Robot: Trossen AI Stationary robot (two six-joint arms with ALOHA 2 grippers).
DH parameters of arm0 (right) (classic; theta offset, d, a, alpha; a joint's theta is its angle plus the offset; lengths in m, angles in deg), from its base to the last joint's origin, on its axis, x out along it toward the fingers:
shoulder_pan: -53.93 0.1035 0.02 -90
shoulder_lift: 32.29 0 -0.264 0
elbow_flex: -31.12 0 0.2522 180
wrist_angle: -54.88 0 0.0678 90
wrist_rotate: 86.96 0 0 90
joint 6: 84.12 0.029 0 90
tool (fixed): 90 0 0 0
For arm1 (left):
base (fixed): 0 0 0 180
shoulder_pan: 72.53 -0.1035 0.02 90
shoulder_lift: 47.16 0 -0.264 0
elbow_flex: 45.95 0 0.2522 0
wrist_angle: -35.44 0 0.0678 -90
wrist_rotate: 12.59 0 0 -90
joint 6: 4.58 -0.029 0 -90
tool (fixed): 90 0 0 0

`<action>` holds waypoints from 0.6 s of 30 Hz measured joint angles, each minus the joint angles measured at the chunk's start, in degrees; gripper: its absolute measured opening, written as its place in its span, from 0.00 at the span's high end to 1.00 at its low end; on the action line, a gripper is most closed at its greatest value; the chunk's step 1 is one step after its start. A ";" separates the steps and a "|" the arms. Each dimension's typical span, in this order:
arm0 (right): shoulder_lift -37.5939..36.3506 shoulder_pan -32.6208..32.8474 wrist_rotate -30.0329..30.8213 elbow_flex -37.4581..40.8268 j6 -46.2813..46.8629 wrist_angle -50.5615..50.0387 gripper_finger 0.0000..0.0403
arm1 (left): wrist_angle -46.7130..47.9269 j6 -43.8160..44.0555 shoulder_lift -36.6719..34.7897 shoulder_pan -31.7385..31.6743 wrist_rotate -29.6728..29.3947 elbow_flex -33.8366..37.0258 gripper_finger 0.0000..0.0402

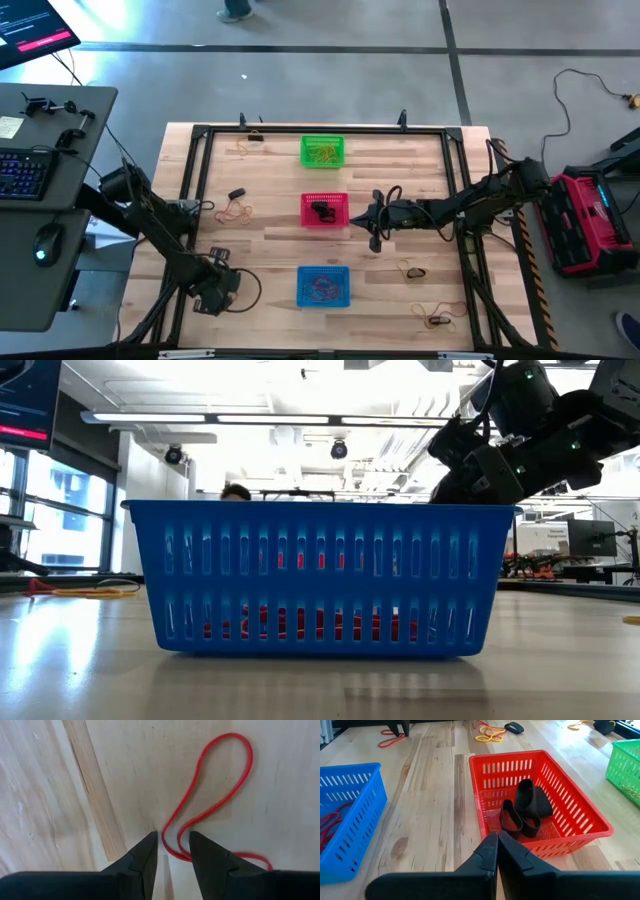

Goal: Sort rubber bands into baskets
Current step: Put the red rubber band into the blue bin

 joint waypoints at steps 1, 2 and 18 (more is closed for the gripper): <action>0.00 0.01 0.00 0.00 0.08 -0.11 1.00 | 0.04 0.09 0.16 0.00 0.01 -0.02 0.73; 0.00 0.01 0.00 0.00 0.08 -0.17 1.00 | 0.04 0.51 0.18 0.00 0.00 -0.03 0.73; 0.00 0.01 0.00 0.00 0.10 -0.28 1.00 | 0.16 -0.54 -0.57 0.01 -1.34 0.17 0.99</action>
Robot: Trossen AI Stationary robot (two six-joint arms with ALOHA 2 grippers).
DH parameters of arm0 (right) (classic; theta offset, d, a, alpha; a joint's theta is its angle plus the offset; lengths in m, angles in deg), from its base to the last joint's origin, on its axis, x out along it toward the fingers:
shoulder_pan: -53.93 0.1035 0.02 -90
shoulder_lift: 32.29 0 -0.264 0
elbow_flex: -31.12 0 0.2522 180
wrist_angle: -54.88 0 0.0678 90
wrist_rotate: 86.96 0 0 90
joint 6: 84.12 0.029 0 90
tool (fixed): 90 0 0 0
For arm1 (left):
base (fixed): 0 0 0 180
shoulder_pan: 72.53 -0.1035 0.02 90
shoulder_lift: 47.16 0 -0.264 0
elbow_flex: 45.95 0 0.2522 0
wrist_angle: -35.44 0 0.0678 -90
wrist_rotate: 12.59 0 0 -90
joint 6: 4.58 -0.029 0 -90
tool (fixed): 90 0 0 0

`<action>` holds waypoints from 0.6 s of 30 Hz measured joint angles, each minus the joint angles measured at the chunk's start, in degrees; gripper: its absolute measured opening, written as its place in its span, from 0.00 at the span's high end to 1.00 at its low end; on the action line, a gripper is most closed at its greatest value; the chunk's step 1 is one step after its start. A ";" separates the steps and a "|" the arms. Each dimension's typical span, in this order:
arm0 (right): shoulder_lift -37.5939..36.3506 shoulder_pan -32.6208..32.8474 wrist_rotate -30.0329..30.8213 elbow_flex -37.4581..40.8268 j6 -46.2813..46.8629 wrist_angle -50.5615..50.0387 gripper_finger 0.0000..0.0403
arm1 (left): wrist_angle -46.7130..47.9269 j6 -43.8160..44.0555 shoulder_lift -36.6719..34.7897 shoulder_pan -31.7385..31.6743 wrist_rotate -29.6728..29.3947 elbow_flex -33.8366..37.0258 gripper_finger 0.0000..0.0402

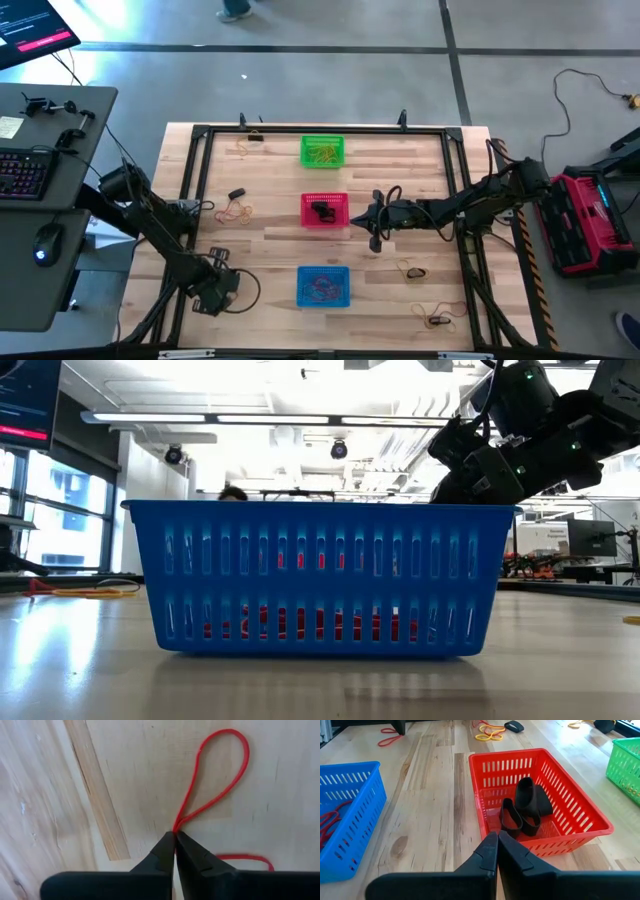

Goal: Sort rubber bands into baskets
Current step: Put the red rubber band into the blue bin

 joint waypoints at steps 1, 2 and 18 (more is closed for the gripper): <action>0.00 0.00 0.00 0.00 0.00 0.00 1.00 | 0.01 -0.41 0.00 -0.11 -0.10 0.00 0.99; 0.00 0.00 0.00 0.00 0.00 0.01 1.00 | 0.01 -0.59 -0.02 -0.29 -0.23 0.00 1.00; 0.00 0.00 -0.02 0.00 0.78 0.02 1.00 | -2.56 -10.95 -11.71 -9.13 -20.28 0.11 1.00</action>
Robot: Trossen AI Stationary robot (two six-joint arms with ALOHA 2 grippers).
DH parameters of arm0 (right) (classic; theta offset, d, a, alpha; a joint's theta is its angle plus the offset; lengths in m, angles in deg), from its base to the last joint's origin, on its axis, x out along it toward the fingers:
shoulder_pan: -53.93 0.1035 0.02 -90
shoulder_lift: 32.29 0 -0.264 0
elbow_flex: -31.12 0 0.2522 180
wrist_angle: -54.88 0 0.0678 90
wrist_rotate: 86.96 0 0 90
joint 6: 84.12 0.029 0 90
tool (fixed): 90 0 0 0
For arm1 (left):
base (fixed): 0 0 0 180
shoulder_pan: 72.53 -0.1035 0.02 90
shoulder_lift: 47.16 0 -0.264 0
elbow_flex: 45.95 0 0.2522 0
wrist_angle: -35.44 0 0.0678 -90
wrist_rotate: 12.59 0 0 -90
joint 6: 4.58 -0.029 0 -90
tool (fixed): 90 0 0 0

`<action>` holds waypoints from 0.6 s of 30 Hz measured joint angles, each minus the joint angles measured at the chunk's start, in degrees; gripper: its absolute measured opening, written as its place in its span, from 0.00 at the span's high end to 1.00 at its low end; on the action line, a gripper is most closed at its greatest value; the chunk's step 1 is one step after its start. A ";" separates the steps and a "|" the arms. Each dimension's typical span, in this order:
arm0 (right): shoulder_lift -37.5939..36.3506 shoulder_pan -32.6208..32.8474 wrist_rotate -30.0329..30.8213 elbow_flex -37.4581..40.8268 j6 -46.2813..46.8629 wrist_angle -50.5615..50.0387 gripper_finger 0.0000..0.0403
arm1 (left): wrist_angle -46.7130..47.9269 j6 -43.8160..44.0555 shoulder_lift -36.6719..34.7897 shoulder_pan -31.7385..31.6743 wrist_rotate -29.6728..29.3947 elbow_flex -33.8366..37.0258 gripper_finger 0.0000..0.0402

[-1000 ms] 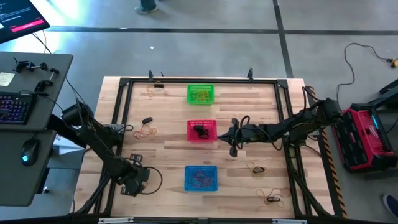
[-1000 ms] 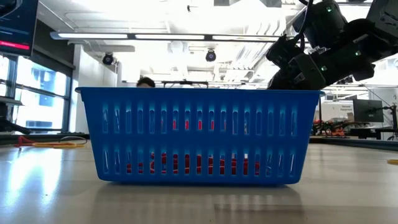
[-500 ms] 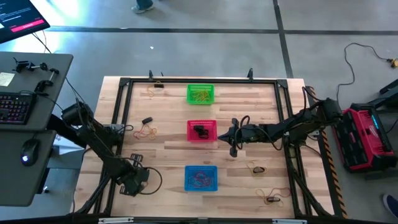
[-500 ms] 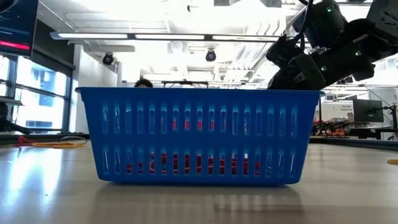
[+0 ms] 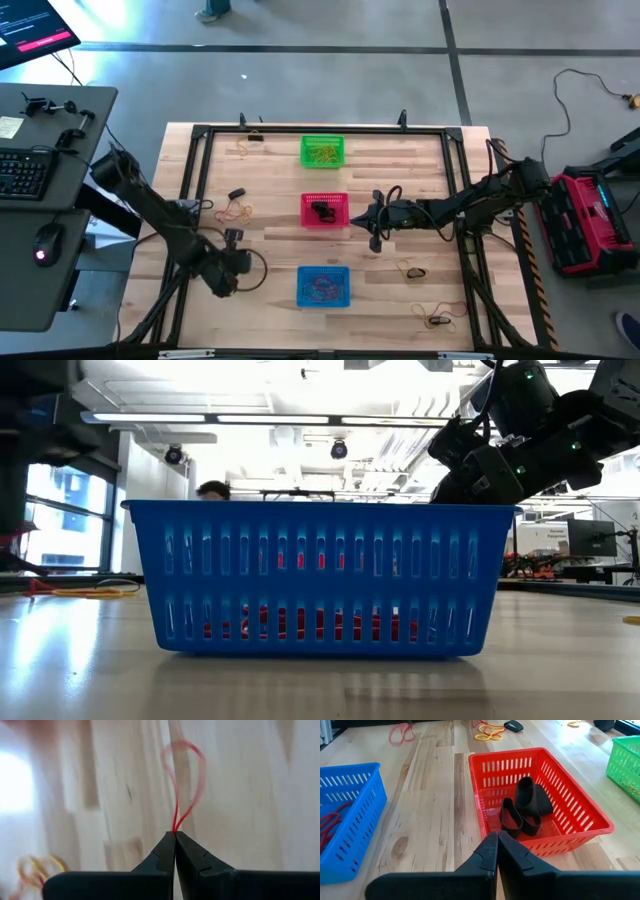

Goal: Sort rubber bands into baskets
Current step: Put the red rubber band into the blue bin

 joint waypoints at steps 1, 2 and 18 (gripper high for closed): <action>0.00 0.00 0.01 0.00 0.12 0.00 1.00 | -1.16 -1.67 -0.58 -0.93 -1.05 -0.02 1.00; 0.00 -0.02 0.00 0.00 0.12 0.00 1.00 | -2.39 -3.27 -1.05 -2.01 -2.18 -0.02 1.00; 0.00 0.00 0.02 0.00 0.12 0.00 1.00 | -31.55 -30.14 -1.47 -18.49 0.26 -0.04 1.00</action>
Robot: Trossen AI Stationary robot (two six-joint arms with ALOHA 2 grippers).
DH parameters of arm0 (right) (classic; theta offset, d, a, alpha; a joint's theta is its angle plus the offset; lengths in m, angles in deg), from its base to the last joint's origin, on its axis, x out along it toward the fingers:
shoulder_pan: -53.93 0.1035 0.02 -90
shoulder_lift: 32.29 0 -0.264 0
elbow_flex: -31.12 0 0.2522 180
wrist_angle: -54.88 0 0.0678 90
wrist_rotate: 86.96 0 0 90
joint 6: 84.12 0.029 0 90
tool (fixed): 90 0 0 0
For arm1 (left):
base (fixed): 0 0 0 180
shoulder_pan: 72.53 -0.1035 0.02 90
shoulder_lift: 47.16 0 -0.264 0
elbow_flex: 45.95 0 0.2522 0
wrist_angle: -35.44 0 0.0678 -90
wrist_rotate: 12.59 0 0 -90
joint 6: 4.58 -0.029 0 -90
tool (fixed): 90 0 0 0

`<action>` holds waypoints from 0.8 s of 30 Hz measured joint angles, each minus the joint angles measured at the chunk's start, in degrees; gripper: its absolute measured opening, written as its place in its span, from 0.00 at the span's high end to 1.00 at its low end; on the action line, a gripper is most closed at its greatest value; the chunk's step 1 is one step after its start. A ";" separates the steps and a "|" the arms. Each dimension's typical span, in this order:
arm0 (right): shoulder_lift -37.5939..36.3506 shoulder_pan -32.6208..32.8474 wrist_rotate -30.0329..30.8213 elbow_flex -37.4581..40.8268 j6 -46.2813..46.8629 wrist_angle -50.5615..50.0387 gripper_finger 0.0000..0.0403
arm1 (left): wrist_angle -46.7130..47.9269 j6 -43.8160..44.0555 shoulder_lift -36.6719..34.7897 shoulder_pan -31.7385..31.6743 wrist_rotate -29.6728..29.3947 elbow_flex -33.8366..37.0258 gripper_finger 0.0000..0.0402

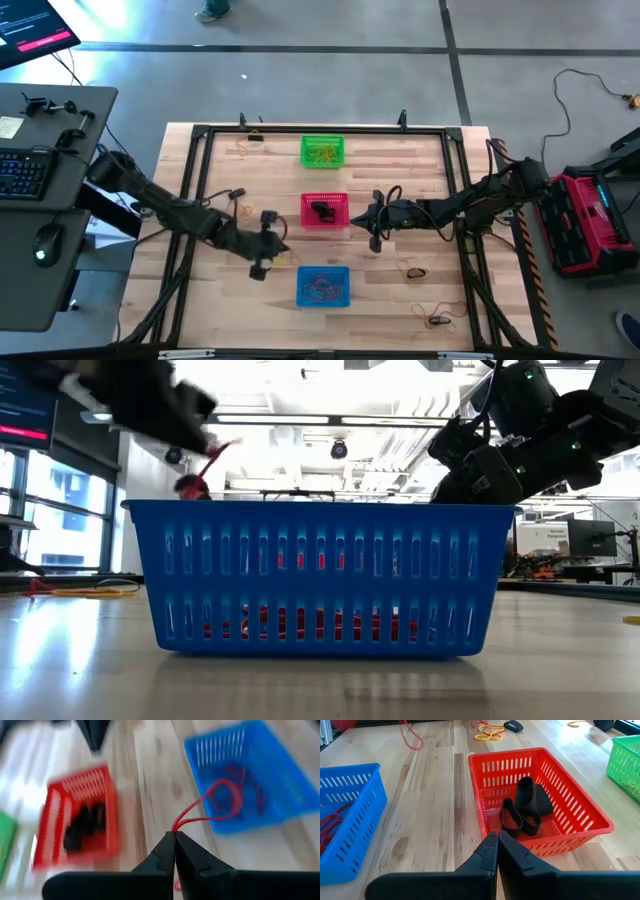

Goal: Sort rubber bands into baskets
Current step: Put the red rubber band into the blue bin

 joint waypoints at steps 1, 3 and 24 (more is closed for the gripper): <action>0.00 -0.02 0.01 0.00 0.00 0.00 1.00 | -2.60 -1.39 0.00 -0.87 0.81 0.00 1.00; 0.00 0.00 0.01 0.00 0.00 0.00 1.00 | -7.40 -3.23 0.00 -2.50 1.99 -0.02 1.00; 0.00 -0.02 0.01 0.02 0.95 0.02 1.00 | -36.26 -1.10 9.08 -10.65 31.80 -0.09 1.00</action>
